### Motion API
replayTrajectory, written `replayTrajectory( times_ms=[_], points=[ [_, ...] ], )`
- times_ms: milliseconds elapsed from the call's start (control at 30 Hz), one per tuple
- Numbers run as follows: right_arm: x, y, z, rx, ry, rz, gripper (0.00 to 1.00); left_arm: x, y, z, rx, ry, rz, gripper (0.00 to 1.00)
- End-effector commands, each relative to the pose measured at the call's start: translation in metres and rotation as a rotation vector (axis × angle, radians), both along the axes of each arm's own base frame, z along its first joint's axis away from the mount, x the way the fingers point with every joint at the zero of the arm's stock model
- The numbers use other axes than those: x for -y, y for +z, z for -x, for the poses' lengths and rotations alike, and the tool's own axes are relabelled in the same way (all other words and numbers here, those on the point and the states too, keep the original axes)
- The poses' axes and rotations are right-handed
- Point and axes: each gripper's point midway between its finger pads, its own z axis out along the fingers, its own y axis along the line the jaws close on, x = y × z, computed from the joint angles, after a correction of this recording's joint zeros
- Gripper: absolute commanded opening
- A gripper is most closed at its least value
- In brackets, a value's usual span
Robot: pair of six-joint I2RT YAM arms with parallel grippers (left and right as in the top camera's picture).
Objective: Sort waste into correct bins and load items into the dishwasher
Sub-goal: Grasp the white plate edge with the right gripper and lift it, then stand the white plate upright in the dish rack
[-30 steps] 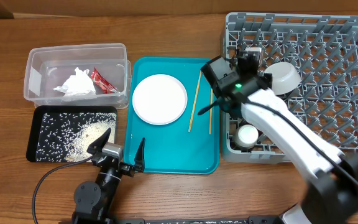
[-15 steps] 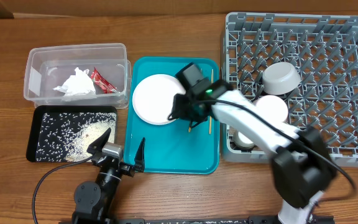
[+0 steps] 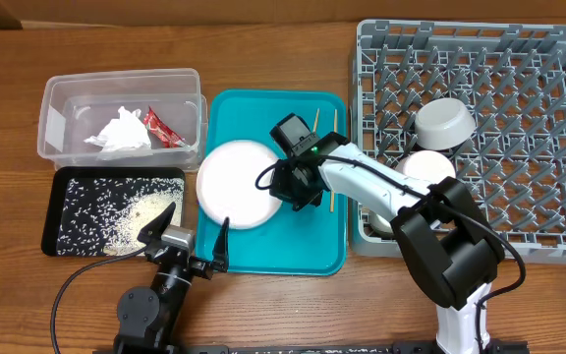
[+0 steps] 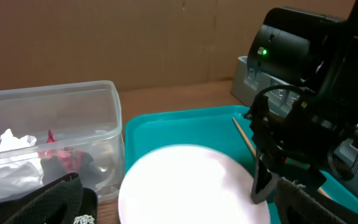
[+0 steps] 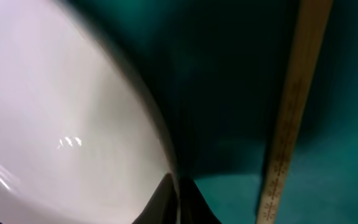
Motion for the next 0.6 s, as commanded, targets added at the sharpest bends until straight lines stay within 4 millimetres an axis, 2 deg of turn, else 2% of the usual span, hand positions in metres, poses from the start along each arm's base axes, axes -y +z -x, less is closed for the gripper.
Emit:
replayTrajectory(
  times_ms=[0,167,200,267,333,367,467,567],
  points=[
    [0.009,0.026,-0.014,0.070,-0.020,-0.010,0.04,0.000,-0.001,0.000,-0.001,-0.002,0.000,1.00],
    [0.040,0.103,-0.049,0.350,0.033,0.018,0.04,0.000,-0.001,0.000,-0.001,-0.002,0.000,1.00],
    [0.050,0.121,-0.055,0.422,0.051,0.046,0.04,0.000,-0.001,0.000,-0.001,-0.002,0.000,1.00],
    [0.082,0.159,-0.071,0.574,0.033,0.153,0.04,0.000,-0.001,0.000,-0.001,-0.002,0.000,1.00],
    [0.124,0.195,-0.083,0.705,-0.037,0.296,0.04,0.000,-0.001,0.000,-0.001,-0.002,0.000,1.00],
    [0.166,0.223,-0.091,0.797,-0.111,0.458,0.04,0.000,-0.001,0.000,-0.001,-0.002,0.000,1.00],
    [0.242,0.260,-0.093,0.875,-0.254,0.794,0.04,0.000,-0.001,0.000,-0.001,-0.002,0.000,1.00],
    [0.295,0.282,-0.087,0.871,-0.356,1.077,0.04,0.000,-0.001,0.000,-0.001,-0.002,0.000,1.00]
  ],
)
